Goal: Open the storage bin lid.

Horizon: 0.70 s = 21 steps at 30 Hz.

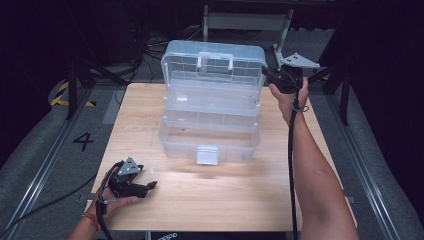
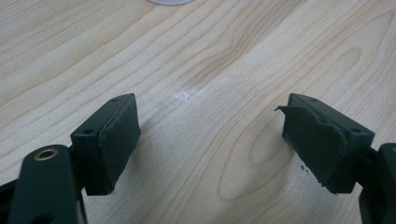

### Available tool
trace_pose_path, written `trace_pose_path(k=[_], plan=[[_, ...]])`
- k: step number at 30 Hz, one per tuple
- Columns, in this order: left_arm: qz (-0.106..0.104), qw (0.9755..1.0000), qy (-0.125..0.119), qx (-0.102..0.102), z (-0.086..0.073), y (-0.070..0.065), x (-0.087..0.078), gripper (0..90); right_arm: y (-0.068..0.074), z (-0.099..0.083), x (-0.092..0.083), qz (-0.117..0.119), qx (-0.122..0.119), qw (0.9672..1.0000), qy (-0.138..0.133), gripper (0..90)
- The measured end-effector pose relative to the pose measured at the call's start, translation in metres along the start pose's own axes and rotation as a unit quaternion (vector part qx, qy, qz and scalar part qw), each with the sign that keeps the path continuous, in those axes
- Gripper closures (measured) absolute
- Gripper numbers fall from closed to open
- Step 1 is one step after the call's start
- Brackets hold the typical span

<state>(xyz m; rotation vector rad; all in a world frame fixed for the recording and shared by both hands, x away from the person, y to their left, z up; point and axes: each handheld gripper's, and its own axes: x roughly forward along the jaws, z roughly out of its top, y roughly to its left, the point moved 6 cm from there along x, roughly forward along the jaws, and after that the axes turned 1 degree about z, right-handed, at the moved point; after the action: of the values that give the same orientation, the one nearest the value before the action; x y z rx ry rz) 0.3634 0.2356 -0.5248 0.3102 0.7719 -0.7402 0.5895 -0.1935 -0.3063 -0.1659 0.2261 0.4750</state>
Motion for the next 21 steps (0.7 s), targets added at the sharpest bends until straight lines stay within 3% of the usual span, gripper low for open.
trace_pose_path(k=[5,21], plan=[[-0.001,1.0000,0.000,0.001,0.000,0.000,0.000,19.4,-0.004,0.002,0.007,0.003,-0.006,1.0000,0.004,84.1],[-0.002,1.0000,0.000,0.004,0.000,0.000,0.000,19.3,-0.013,0.004,0.021,0.008,0.014,0.9998,0.008,84.4]])
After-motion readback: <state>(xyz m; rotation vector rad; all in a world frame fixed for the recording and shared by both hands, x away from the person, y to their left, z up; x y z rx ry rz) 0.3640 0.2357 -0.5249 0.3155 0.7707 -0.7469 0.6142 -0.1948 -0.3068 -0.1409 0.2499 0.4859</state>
